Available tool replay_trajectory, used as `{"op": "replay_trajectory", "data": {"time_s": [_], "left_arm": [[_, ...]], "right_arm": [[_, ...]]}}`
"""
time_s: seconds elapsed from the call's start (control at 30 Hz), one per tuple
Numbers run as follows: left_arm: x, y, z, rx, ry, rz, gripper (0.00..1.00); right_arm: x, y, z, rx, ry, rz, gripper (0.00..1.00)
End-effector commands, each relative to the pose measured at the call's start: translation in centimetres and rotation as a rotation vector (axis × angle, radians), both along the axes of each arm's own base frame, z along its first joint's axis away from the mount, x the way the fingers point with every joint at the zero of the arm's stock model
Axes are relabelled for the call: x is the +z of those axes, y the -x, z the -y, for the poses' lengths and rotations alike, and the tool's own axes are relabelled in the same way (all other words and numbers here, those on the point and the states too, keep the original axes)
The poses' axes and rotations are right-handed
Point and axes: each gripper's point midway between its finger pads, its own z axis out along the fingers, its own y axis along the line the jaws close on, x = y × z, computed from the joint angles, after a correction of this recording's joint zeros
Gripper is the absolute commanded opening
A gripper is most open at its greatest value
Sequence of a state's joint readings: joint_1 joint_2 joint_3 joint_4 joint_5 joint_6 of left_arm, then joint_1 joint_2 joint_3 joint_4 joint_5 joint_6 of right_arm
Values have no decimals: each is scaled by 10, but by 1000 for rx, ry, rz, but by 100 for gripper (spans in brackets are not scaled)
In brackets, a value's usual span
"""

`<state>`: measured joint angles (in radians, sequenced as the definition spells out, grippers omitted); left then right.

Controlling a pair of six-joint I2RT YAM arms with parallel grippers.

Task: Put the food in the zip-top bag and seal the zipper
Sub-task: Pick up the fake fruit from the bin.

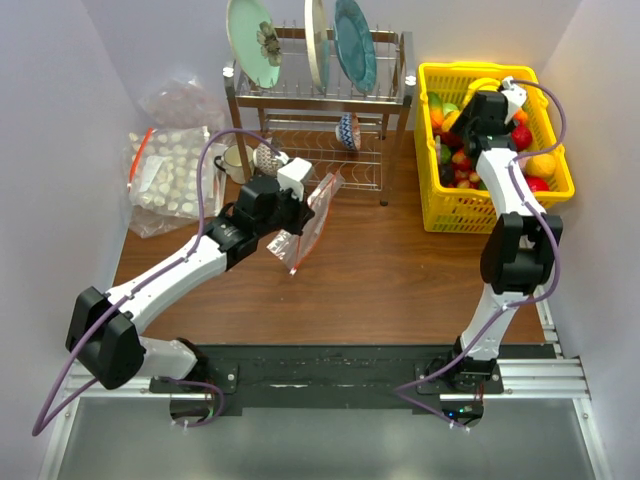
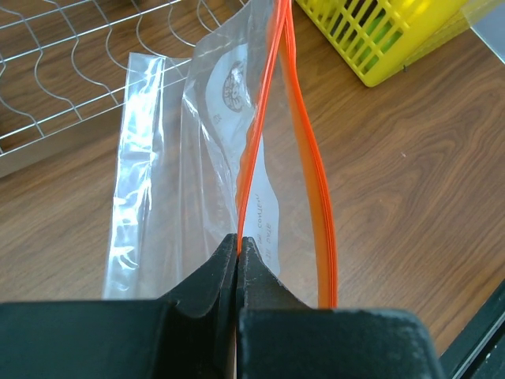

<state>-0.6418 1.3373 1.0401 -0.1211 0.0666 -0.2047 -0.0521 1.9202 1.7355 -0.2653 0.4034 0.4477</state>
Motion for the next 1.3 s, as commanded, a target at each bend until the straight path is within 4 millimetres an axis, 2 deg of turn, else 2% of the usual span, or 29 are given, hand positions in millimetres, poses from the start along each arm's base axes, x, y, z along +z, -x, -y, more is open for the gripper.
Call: {"op": "replay_trajectory", "data": {"time_s": [0.0, 0.17, 0.23, 0.27, 0.33, 0.5, 0.67, 0.83, 0.93, 0.97, 1.03, 1.07, 1.13, 1.2, 1.27], "left_arm": [[16, -3, 8, -41, 30, 50, 0], [12, -3, 7, -39, 25, 41, 0], [12, -4, 7, -35, 22, 43, 0], [12, -4, 7, -33, 22, 44, 0], [10, -4, 7, -35, 18, 40, 0], [9, -5, 8, -41, 15, 35, 0], [9, -6, 7, -44, 18, 33, 0], [8, -6, 6, -43, 21, 26, 0], [8, -5, 7, -46, 21, 25, 0], [8, -5, 7, -46, 21, 25, 0], [7, -5, 6, -44, 19, 22, 0], [8, -5, 6, -44, 20, 23, 0], [10, -4, 6, -45, 24, 24, 0], [10, -4, 6, -47, 24, 26, 0], [10, -4, 6, -46, 24, 24, 0]], "right_arm": [[4, -11, 27, -88, 126, -28, 76], [-4, -9, 37, -109, 190, -91, 76], [9, -4, 40, -111, 222, -68, 77], [5, -1, 40, -107, 236, -82, 77], [12, 5, 47, -123, 279, -87, 78], [3, 14, 58, -169, 346, -163, 78], [-4, 16, 54, -137, 335, -153, 78], [-26, 17, 60, -162, 328, -235, 67], [-34, 16, 62, -175, 308, -235, 53], [-28, 17, 64, -178, 315, -228, 43], [-17, 20, 63, -185, 321, -209, 38], [2, 25, 65, -198, 332, -179, 35], [17, 30, 63, -196, 333, -148, 34], [41, 39, 58, -187, 327, -99, 33], [49, 47, 53, -179, 325, -85, 31]]}}
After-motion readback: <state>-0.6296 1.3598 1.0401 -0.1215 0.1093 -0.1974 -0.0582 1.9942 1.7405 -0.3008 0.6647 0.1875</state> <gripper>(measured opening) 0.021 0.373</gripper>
